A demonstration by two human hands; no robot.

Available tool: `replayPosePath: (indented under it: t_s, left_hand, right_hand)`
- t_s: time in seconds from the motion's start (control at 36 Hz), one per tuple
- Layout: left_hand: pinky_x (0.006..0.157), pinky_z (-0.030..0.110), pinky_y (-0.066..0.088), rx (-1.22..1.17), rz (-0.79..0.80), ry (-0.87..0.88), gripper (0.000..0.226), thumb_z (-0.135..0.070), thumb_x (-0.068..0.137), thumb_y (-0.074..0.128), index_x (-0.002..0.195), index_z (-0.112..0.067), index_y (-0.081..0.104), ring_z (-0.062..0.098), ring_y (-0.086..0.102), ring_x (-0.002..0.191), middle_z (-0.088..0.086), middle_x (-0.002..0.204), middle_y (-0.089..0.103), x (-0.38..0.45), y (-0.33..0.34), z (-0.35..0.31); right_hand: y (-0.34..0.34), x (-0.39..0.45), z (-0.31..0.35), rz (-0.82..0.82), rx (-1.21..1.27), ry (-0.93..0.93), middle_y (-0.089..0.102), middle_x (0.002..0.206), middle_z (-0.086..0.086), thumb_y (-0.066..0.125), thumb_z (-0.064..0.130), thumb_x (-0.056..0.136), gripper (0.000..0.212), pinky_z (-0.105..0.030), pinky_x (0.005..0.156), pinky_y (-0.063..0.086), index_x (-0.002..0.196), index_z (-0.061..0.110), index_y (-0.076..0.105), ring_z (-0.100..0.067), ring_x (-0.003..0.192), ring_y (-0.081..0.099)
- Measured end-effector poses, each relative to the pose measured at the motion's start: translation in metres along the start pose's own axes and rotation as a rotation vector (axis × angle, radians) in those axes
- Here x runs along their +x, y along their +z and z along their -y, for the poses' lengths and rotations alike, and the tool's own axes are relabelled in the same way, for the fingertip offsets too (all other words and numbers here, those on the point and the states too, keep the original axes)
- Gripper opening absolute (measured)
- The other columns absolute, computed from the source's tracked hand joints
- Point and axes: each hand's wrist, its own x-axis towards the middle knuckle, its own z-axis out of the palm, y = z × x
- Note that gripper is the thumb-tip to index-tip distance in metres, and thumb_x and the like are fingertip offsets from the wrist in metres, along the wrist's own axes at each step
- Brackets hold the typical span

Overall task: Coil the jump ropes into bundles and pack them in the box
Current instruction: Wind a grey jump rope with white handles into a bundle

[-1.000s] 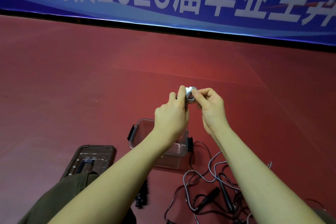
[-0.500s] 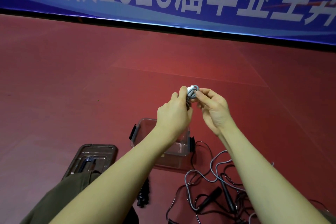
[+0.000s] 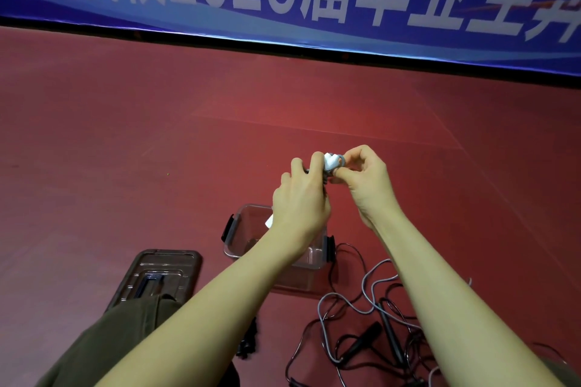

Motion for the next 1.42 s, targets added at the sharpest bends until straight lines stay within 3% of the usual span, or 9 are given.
replayPosePath:
  t_s: [0.25, 0.31, 0.44, 0.56, 0.67, 0.78, 1.11, 1.28, 1.42]
  left_hand:
    - [0.057, 0.033, 0.030, -0.014, -0.064, 0.029, 0.043, -0.001, 0.070, 0.052, 0.113, -0.009, 0.054, 0.027, 0.034, 0.055, 0.012, 0.086, 0.046, 0.005, 0.008, 0.001]
    - [0.060, 0.033, 0.029, 0.021, -0.001, 0.005, 0.043, -0.002, 0.075, 0.051, 0.117, -0.012, 0.049, 0.030, 0.038, 0.059, 0.008, 0.092, 0.041, 0.008, 0.004, 0.001]
    - [0.051, 0.030, 0.027, -0.074, 0.117, 0.020, 0.033, -0.010, 0.078, 0.049, 0.106, -0.019, 0.034, 0.029, 0.048, 0.069, 0.001, 0.088, 0.053, 0.013, -0.005, 0.008]
    - [0.057, 0.030, 0.034, -0.227, 0.159, 0.073, 0.036, -0.022, 0.074, 0.053, 0.106, -0.023, 0.037, 0.025, 0.051, 0.075, -0.004, 0.090, 0.056, 0.011, -0.010, 0.008]
    - [0.062, 0.032, 0.035, -0.333, 0.156, 0.078, 0.034, -0.037, 0.077, 0.038, 0.109, -0.024, 0.041, 0.020, 0.051, 0.077, -0.007, 0.091, 0.057, 0.009, -0.016, 0.007]
    - [0.064, 0.034, 0.042, -0.316, 0.119, 0.054, 0.028, -0.049, 0.097, 0.036, 0.108, -0.024, 0.043, 0.016, 0.054, 0.078, -0.010, 0.090, 0.058, 0.009, -0.013, 0.005]
    - [0.071, 0.036, 0.050, -0.318, 0.044, -0.062, 0.023, -0.052, 0.094, 0.041, 0.106, -0.034, 0.050, 0.018, 0.059, 0.085, -0.011, 0.088, 0.063, 0.014, -0.009, 0.012]
    - [0.063, 0.033, 0.047, -0.345, 0.034, -0.071, 0.021, -0.052, 0.090, 0.048, 0.102, -0.036, 0.050, 0.021, 0.057, 0.073, -0.010, 0.069, 0.057, 0.014, -0.007, 0.014]
    - [0.060, 0.032, 0.045, -0.352, 0.025, -0.036, 0.021, -0.048, 0.092, 0.049, 0.107, -0.033, 0.047, 0.021, 0.055, 0.068, -0.012, 0.064, 0.052, 0.013, -0.007, 0.014]
  right_hand:
    - [0.002, 0.001, -0.009, -0.071, -0.022, -0.018, 0.052, 0.079, 0.001, 0.066, -0.004, 0.078, 0.028, -0.056, 0.080, 0.052, 0.074, 0.017, 0.048, -0.020, 0.080, 0.055]
    - [0.004, 0.000, -0.010, -0.069, -0.019, -0.021, 0.051, 0.079, 0.002, 0.065, -0.004, 0.079, 0.028, -0.055, 0.081, 0.052, 0.075, 0.017, 0.047, -0.018, 0.076, 0.052]
    - [0.006, -0.003, -0.008, -0.070, -0.019, -0.047, 0.049, 0.077, 0.003, 0.063, -0.007, 0.080, 0.029, -0.044, 0.075, 0.055, 0.075, 0.017, 0.046, -0.016, 0.068, 0.049]
    - [0.004, -0.002, -0.008, -0.097, 0.008, -0.049, 0.050, 0.077, 0.004, 0.062, -0.010, 0.078, 0.029, -0.033, 0.067, 0.056, 0.074, 0.016, 0.048, -0.011, 0.067, 0.051]
    - [0.001, -0.002, -0.005, -0.085, 0.063, -0.050, 0.050, 0.072, 0.002, 0.061, -0.012, 0.077, 0.029, -0.016, 0.057, 0.047, 0.071, 0.014, 0.049, 0.000, 0.060, 0.051]
    - [0.000, -0.002, -0.006, -0.072, 0.080, -0.038, 0.051, 0.067, 0.001, 0.057, -0.015, 0.079, 0.027, -0.016, 0.058, 0.048, 0.071, 0.010, 0.050, 0.004, 0.054, 0.052]
    - [-0.002, -0.007, -0.003, 0.066, 0.172, 0.003, 0.064, 0.072, -0.003, 0.051, -0.022, 0.076, 0.030, -0.017, 0.063, 0.050, 0.080, 0.007, 0.061, -0.003, 0.063, 0.064]
    - [-0.003, -0.004, -0.010, 0.019, 0.001, -0.090, 0.064, 0.088, 0.000, 0.055, -0.014, 0.080, 0.033, -0.021, 0.074, 0.048, 0.074, 0.018, 0.057, -0.007, 0.077, 0.059]
    - [-0.003, -0.006, -0.008, 0.022, 0.070, -0.103, 0.066, 0.082, 0.001, 0.054, -0.016, 0.081, 0.031, -0.019, 0.074, 0.050, 0.074, 0.014, 0.054, -0.004, 0.078, 0.064]
